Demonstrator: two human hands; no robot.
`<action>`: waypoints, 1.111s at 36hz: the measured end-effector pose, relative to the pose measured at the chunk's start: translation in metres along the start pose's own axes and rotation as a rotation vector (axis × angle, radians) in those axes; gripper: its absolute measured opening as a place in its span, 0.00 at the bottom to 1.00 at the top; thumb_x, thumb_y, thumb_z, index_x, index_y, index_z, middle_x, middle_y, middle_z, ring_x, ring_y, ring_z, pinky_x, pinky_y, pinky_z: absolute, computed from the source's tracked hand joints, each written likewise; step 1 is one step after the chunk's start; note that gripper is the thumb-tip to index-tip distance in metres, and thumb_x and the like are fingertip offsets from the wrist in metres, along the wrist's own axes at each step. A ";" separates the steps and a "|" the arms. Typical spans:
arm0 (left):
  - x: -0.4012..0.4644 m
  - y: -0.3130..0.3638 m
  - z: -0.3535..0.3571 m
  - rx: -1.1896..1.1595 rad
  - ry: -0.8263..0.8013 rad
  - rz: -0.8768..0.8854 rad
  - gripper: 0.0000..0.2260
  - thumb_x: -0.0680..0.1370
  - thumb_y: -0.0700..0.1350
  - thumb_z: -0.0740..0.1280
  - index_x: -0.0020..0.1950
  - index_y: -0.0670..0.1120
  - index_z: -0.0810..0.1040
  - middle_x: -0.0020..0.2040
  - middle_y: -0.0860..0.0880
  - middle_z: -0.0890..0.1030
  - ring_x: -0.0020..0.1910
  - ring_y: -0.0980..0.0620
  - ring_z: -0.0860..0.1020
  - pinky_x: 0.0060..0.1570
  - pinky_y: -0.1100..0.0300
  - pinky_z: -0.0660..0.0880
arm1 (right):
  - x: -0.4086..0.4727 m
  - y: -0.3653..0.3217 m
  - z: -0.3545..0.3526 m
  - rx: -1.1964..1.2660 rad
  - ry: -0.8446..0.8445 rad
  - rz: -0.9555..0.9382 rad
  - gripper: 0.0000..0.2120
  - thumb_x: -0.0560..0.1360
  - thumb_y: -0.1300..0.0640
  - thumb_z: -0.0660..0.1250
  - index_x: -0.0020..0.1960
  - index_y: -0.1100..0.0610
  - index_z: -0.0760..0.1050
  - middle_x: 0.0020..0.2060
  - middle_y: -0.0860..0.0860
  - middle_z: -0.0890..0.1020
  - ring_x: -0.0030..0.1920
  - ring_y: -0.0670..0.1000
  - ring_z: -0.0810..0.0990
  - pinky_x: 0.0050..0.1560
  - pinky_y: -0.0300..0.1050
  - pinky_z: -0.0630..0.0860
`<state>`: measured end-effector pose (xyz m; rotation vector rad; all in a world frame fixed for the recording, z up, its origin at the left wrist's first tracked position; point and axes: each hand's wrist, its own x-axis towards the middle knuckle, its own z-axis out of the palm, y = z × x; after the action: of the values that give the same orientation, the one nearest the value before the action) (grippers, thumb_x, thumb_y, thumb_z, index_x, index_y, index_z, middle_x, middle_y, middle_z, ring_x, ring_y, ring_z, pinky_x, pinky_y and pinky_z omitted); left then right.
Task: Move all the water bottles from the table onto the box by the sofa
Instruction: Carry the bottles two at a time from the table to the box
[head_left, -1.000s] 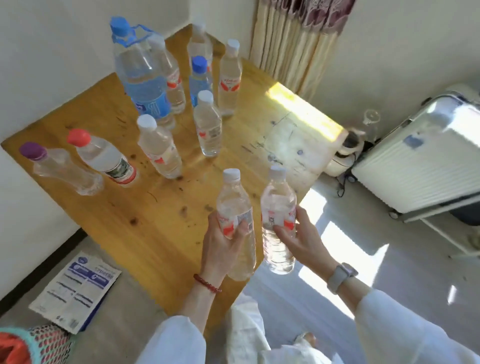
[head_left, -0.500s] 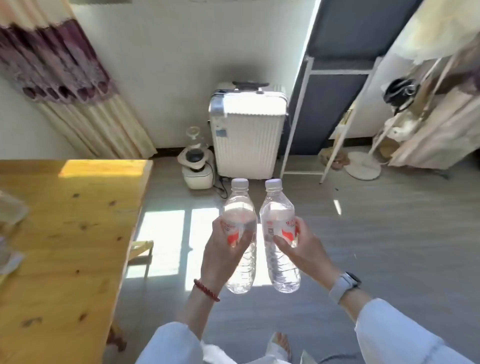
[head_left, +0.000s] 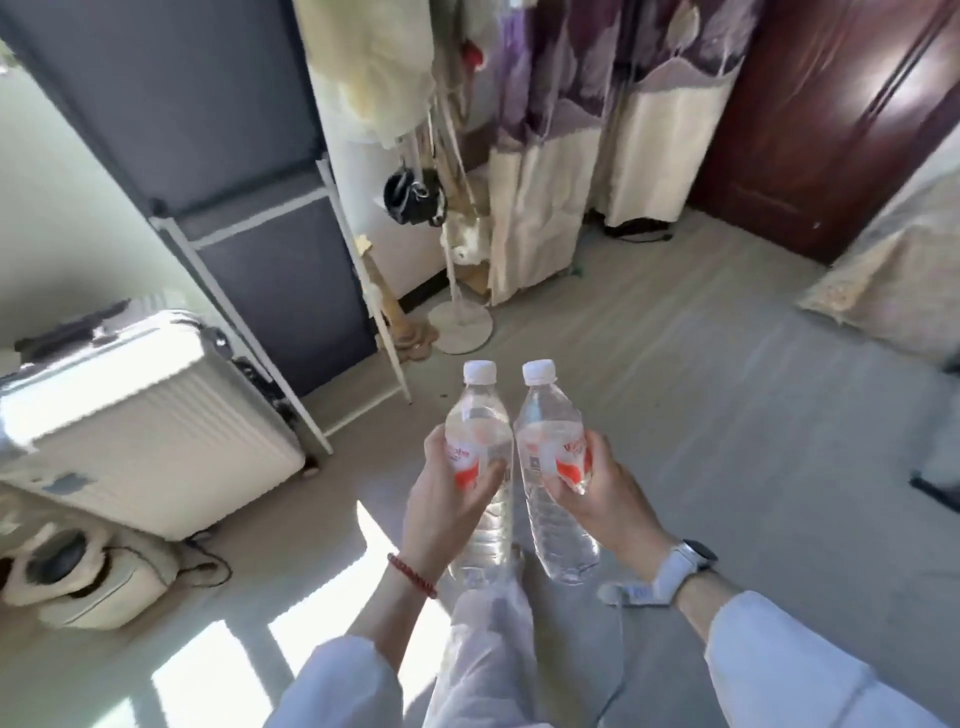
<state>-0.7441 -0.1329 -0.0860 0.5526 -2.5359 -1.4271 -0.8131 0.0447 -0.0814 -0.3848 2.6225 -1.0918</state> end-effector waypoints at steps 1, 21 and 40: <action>0.022 0.006 0.011 -0.002 -0.025 0.016 0.32 0.70 0.64 0.65 0.66 0.51 0.58 0.50 0.56 0.77 0.49 0.53 0.79 0.47 0.52 0.78 | 0.017 0.006 -0.009 0.001 0.009 0.016 0.28 0.69 0.39 0.65 0.62 0.48 0.60 0.52 0.51 0.80 0.49 0.58 0.80 0.46 0.48 0.75; 0.386 0.188 0.264 0.025 -0.526 0.236 0.23 0.69 0.62 0.64 0.57 0.52 0.61 0.49 0.48 0.80 0.46 0.46 0.80 0.47 0.49 0.77 | 0.270 0.144 -0.222 0.254 0.445 0.422 0.28 0.69 0.42 0.66 0.63 0.47 0.59 0.49 0.44 0.80 0.49 0.51 0.80 0.52 0.55 0.77; 0.603 0.416 0.637 0.042 -0.783 0.409 0.24 0.71 0.60 0.67 0.58 0.49 0.63 0.45 0.55 0.80 0.43 0.49 0.81 0.42 0.55 0.78 | 0.487 0.378 -0.519 0.307 0.655 0.589 0.30 0.71 0.44 0.67 0.66 0.51 0.56 0.53 0.50 0.80 0.48 0.53 0.81 0.50 0.56 0.79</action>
<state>-1.6027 0.3195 -0.0800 -0.6300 -2.9649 -1.6343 -1.4979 0.4699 -0.0735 0.8939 2.6853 -1.5262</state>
